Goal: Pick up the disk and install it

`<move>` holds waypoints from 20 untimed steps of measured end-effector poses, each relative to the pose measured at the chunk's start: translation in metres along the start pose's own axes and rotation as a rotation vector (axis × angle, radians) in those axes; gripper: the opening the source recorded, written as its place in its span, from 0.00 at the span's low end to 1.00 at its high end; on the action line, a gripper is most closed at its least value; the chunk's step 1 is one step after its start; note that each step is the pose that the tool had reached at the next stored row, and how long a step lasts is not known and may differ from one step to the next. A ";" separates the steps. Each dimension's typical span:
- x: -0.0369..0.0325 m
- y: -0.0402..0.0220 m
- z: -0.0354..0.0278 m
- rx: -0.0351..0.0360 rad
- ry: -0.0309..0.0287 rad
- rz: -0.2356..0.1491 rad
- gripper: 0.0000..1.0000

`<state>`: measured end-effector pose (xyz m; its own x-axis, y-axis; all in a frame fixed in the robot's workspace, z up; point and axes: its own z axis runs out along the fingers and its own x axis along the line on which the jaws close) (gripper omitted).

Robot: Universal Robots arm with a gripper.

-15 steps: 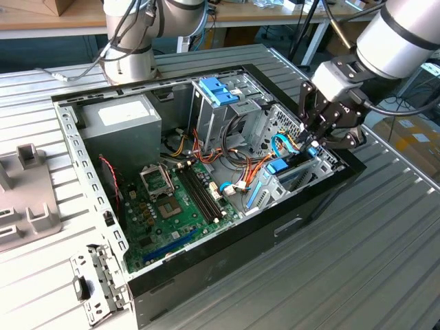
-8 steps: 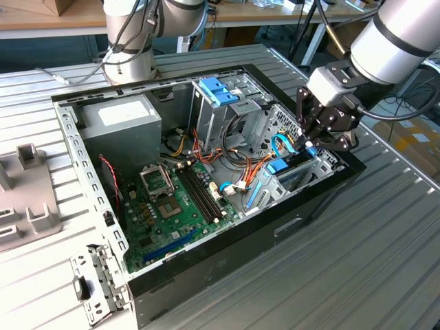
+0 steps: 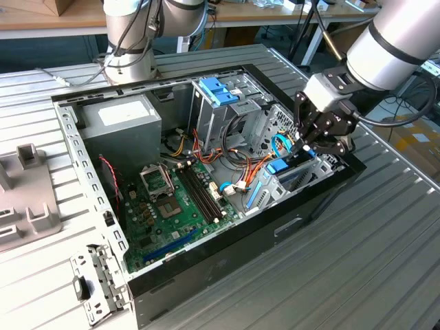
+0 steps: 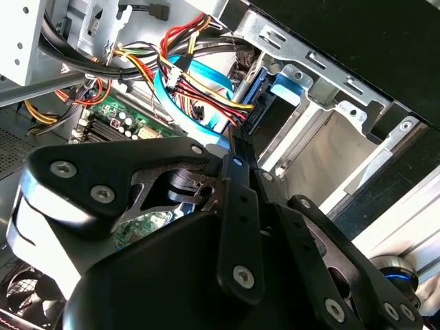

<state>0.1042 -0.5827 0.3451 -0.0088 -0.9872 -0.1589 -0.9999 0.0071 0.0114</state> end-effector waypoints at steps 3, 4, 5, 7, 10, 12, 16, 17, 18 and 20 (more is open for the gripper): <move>0.0001 -0.0002 0.0003 -0.0002 -0.0003 0.000 0.11; 0.0000 -0.0003 0.0000 -0.0001 -0.0007 0.000 0.11; -0.0003 -0.0006 -0.0017 -0.0001 -0.0011 0.000 0.11; -0.0011 -0.0016 -0.0065 -0.0002 -0.0006 -0.001 0.11; -0.0027 -0.0048 -0.0168 -0.0002 -0.0006 -0.001 0.11; -0.0036 -0.0072 -0.0219 -0.0003 -0.0004 -0.001 0.11; -0.0051 -0.0134 -0.0314 -0.0010 -0.0006 0.000 0.11; -0.0057 -0.0154 -0.0348 -0.0013 -0.0003 0.000 0.11; -0.0061 -0.0166 -0.0372 -0.0014 -0.0003 -0.001 0.11; -0.0068 -0.0194 -0.0414 -0.0018 -0.0004 0.000 0.11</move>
<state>0.1240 -0.5827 0.3868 -0.0084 -0.9872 -0.1594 -0.9999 0.0064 0.0131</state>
